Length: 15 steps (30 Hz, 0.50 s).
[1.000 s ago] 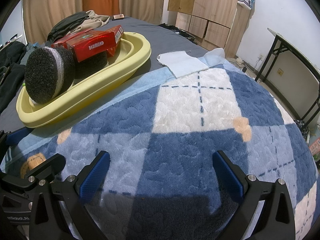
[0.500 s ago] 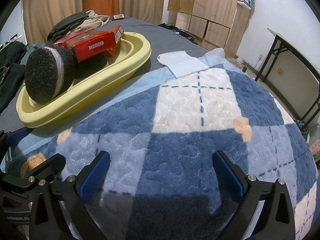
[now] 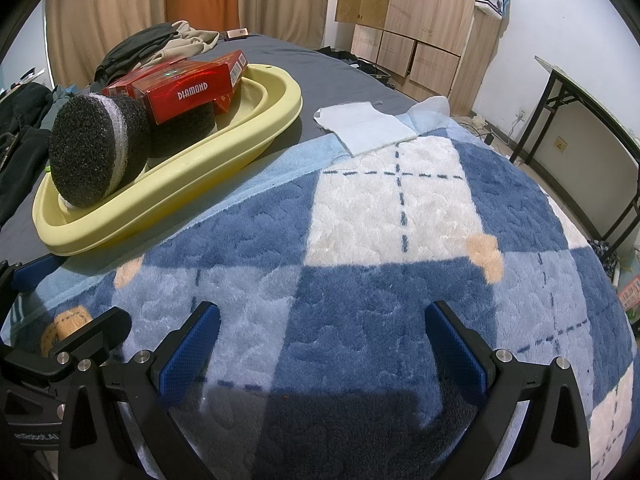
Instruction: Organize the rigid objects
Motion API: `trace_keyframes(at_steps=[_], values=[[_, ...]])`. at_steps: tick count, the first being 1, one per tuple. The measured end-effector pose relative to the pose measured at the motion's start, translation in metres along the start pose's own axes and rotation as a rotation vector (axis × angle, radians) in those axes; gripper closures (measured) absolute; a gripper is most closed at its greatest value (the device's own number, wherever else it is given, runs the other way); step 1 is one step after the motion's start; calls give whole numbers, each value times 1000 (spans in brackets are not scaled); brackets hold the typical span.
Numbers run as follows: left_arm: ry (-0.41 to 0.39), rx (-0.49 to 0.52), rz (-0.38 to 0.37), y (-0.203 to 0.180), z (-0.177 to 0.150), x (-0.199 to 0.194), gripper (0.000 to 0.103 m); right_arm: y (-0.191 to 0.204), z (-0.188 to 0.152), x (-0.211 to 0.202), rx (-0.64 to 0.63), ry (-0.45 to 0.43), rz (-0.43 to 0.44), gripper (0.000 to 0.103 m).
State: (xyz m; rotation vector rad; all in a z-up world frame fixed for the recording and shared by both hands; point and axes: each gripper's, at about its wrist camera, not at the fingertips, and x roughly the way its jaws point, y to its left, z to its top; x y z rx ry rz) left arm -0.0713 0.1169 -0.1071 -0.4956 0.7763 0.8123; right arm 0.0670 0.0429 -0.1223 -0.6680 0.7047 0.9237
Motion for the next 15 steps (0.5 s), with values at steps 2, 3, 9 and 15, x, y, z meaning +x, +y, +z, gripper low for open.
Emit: trace_keyframes(at_steps=[2, 3, 9, 15], values=[[0, 0, 0, 0, 0, 0, 0, 0, 0, -1, 0, 0, 0, 0], [0, 0, 0, 0, 0, 0, 0, 1, 0, -1, 0, 0, 0, 0], [0, 0, 0, 0, 0, 0, 0, 1, 0, -1, 0, 0, 0, 0], [0, 0, 0, 0, 0, 0, 0, 0, 0, -1, 0, 0, 0, 0]])
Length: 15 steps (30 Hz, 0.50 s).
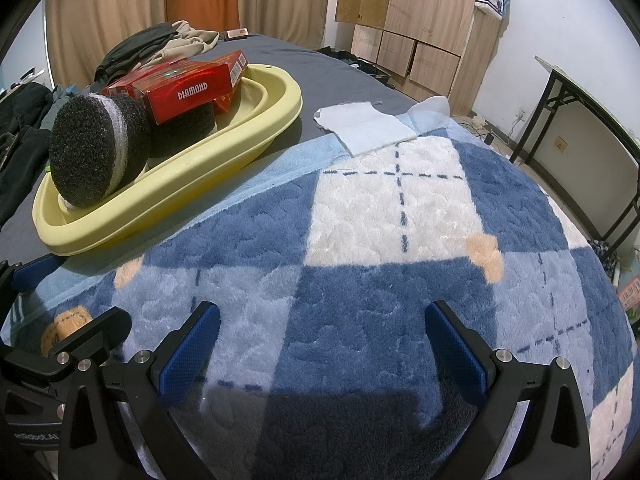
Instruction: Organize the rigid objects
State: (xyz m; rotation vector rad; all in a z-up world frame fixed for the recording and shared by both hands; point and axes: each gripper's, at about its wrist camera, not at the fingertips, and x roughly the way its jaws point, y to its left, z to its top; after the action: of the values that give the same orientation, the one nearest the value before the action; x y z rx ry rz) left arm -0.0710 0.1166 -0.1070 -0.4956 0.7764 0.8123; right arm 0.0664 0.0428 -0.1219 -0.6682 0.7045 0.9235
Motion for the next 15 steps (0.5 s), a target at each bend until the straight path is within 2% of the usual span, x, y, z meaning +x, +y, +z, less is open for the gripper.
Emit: trace_keyframes(at_steps=[15], values=[[0, 0, 0, 0, 0, 0, 0, -1, 1, 1, 0, 0, 0, 0]])
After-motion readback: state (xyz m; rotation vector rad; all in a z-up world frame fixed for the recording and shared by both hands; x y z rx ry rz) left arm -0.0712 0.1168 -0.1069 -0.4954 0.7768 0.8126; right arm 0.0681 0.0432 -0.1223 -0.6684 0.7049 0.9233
